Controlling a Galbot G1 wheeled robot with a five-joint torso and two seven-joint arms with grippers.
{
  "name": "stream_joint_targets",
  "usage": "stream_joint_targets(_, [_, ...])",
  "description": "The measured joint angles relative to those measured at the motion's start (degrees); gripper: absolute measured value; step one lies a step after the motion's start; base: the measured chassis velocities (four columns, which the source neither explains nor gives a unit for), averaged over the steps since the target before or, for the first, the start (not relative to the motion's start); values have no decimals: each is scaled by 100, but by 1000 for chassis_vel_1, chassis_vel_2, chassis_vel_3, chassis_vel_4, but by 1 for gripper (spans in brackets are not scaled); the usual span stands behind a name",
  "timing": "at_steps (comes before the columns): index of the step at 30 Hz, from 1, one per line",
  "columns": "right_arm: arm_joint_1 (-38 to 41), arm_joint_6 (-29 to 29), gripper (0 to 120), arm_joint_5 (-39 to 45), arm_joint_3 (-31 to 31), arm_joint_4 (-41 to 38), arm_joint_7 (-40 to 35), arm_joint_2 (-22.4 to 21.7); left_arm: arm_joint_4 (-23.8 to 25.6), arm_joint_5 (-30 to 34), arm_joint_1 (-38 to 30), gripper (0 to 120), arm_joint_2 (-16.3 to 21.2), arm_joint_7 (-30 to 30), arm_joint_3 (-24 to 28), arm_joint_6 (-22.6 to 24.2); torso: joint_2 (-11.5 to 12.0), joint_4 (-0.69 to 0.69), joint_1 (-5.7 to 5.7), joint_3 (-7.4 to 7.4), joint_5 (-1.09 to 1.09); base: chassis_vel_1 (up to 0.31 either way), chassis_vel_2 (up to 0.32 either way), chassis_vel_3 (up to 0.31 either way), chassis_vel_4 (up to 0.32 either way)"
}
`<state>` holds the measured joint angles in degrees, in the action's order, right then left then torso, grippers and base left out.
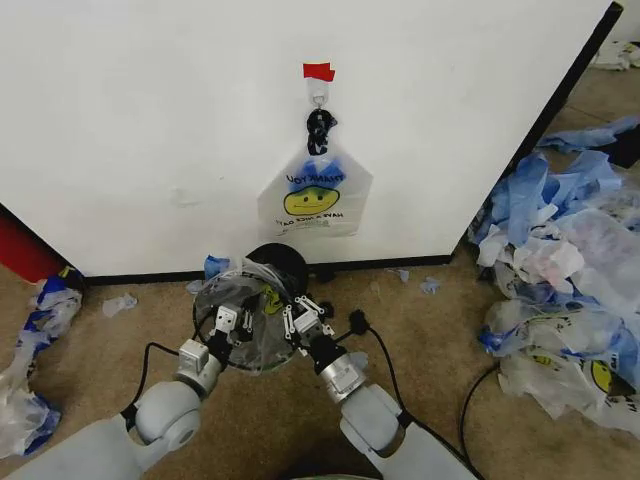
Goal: Pick up the garbage bag from the wall and place it over the trash bin.
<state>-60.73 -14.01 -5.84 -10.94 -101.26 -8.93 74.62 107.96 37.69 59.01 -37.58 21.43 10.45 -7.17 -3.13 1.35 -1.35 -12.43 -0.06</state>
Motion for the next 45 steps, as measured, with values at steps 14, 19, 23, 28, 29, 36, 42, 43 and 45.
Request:
stream_joint_targets(14, [18, -74, 0, 98, -27, 43, 167, -2, -632, 979, -1154, 0, -365, 731, 795, 304, 0, 1, 0, 0, 0, 0, 0, 0, 0])
stream_joint_targets(19, [22, -82, 0, 117, -28, 56, 169, -4, -748, 993, -1317, 0, -472, 813, 986, 326, 0, 0, 0, 0, -1, 0, 0, 0, 0])
stream_joint_targets(23, [1, -85, 0, 140, -21, 57, 169, -19, -854, 988, -1414, 0, -545, 826, 1086, 327, 0, 0, 0, 0, -1, 0, 0, 0, 0])
stream_joint_targets(28, [-29, -92, 0, 161, -17, 19, 181, -55, -1056, 964, -1526, 0, -634, 816, 1156, 304, 0, 0, 0, 0, -1, 0, 0, 0, 0])
stream_joint_targets(29, [-31, -92, 0, 165, -17, 14, 183, -57, -1083, 961, -1542, 0, -648, 812, 1165, 299, 0, 0, 0, 0, -1, 0, 0, 0, 0])
stream_joint_targets(36, [-23, -93, 0, 205, -65, -22, 187, -56, -1264, 938, -1677, 0, -733, 788, 1261, 232, 0, 0, 0, 0, -1, 0, 0, 0, 0])
stream_joint_targets(42, [-12, -93, 0, 243, -65, -45, 190, -97, -1401, 914, -1762, 0, -771, 751, 1307, 174, 0, 0, 0, 0, -1, 0, 0, 0, 0])
stream_joint_targets(43, [-14, -93, 0, 244, -64, -46, 191, -102, -1424, 908, -1774, 0, -783, 747, 1316, 163, 0, 0, 0, 0, -1, 0, 0, 0, 0])
stream_joint_targets(45, [-18, -93, 0, 247, -64, -51, 191, -108, -1458, 899, -1795, 0, -804, 744, 1337, 155, 0, 0, 0, 0, -1, 0, 0, 0, 0])
